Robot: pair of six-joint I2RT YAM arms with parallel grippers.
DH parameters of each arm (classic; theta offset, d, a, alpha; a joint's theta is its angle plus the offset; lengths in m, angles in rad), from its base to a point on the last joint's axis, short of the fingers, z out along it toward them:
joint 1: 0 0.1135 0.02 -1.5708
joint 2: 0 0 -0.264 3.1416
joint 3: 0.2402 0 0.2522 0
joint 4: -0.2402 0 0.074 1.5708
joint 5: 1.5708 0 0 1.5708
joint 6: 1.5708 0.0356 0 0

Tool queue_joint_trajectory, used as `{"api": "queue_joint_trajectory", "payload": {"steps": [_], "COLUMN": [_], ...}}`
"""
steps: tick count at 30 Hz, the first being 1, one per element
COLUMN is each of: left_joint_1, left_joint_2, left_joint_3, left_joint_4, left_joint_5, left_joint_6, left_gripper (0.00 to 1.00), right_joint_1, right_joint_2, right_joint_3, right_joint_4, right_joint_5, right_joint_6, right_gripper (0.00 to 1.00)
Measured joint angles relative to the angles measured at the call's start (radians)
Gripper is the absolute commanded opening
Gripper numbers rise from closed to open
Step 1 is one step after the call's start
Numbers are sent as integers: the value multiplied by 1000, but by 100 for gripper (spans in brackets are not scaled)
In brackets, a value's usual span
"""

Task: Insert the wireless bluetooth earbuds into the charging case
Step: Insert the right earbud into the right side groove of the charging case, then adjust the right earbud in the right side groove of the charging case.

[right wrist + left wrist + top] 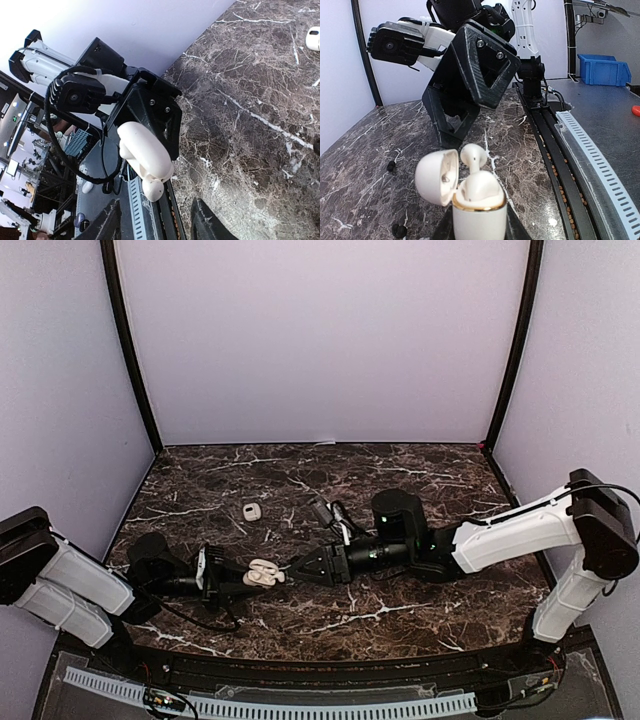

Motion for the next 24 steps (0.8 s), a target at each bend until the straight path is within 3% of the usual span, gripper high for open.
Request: {"api": "queue_joint_trajectory", "payload": {"steps": [5,18,24], "left_joint_1": [0,0,0], "left_joint_2": [0,0,2], "left_joint_3": [0,0,0], "left_joint_4": [6,6,6], "left_joint_5": [8,13,18], "left_joint_6": [0,0,0], "left_gripper": [8,8,8], "right_joint_1": [0,5,14], "right_joint_2": [0,13,45], "right_joint_3": [-5,34,60], "right_joint_4": [4,-13,-14], "right_joint_5": [0,-21,-34], "right_joint_6": [9,-29,-35], "right_gripper": [20,18,13]}}
